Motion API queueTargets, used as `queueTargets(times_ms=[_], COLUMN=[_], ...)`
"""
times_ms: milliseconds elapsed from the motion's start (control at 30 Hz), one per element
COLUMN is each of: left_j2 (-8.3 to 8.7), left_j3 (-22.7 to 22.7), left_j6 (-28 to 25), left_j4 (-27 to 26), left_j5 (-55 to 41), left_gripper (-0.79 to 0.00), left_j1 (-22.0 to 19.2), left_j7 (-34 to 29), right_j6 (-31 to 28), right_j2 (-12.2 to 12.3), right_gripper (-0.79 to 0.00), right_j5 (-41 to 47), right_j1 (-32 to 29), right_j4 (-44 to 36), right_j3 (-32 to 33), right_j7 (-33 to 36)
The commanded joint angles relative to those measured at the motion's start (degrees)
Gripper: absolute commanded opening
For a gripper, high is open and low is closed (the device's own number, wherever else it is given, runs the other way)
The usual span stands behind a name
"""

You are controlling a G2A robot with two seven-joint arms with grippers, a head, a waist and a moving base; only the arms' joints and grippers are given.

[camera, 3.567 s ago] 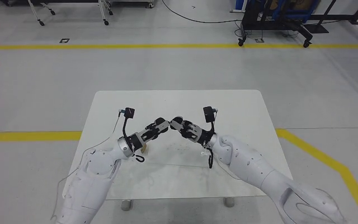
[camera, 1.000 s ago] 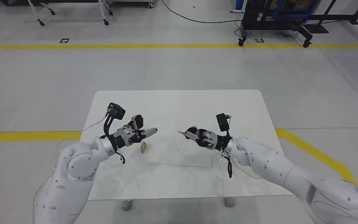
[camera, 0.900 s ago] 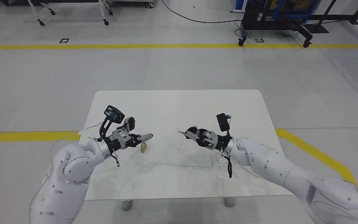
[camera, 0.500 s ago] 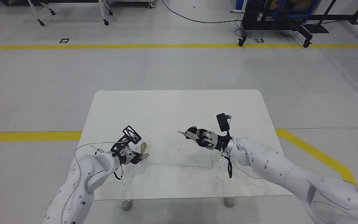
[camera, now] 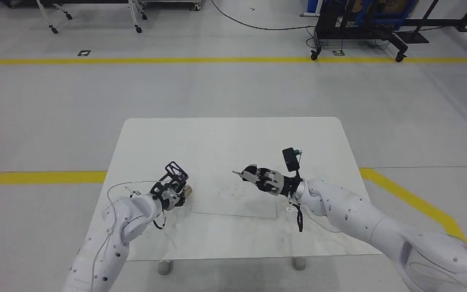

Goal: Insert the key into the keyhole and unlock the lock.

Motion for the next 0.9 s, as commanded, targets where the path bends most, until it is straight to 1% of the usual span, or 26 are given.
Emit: queueTargets(times_ms=[0,167,267,333,367,467,500,567,833,867], left_j2=[-0.04,-0.01,-0.12,-0.34,-0.53,-1.22,-1.39,-1.59,-1.62,-1.82], left_j3=[0.37,0.38,-0.64,-1.72,-2.37,-4.09,-4.36,-4.74,-4.66,-4.65], left_j6=[-0.02,0.27,1.80,3.78,5.43,12.22,13.55,14.50,14.23,15.04], left_j4=[0.37,0.44,0.95,1.85,2.69,4.78,5.19,5.11,4.82,5.14], left_j5=[-0.03,0.08,-3.30,-8.50,-12.54,-25.80,-29.31,-34.18,-34.94,-38.26], left_gripper=[-0.785,-0.785,-0.785,-0.785,-0.785,-0.785,-0.785,-0.785,-0.785,-0.785], left_j1=[-0.32,-0.61,-0.55,-0.74,-0.87,-2.56,-3.30,-4.33,-4.31,-4.16], left_j7=[-0.12,0.89,2.79,3.76,3.80,1.05,-0.13,-1.26,-1.33,-1.15], right_j6=[0.00,0.00,0.00,0.00,0.00,0.00,0.00,0.00,0.00,0.00], right_j2=[0.00,0.00,0.00,0.00,0.00,0.00,0.00,0.00,0.00,0.00], right_gripper=[-0.785,-0.785,-0.785,-0.785,-0.785,-0.785,-0.785,-0.785,-0.785,-0.785], right_j5=[0.00,0.00,0.00,0.00,0.00,0.00,0.00,0.00,0.00,0.00], right_j1=[0.00,0.00,0.00,0.00,0.00,0.00,0.00,0.00,0.00,0.00], right_j4=[0.00,0.00,0.00,0.00,0.00,0.00,0.00,0.00,0.00,0.00], right_j3=[0.00,0.00,0.00,0.00,0.00,0.00,0.00,0.00,0.00,0.00], right_j7=[0.00,0.00,0.00,0.00,0.00,0.00,0.00,0.00,0.00,0.00])
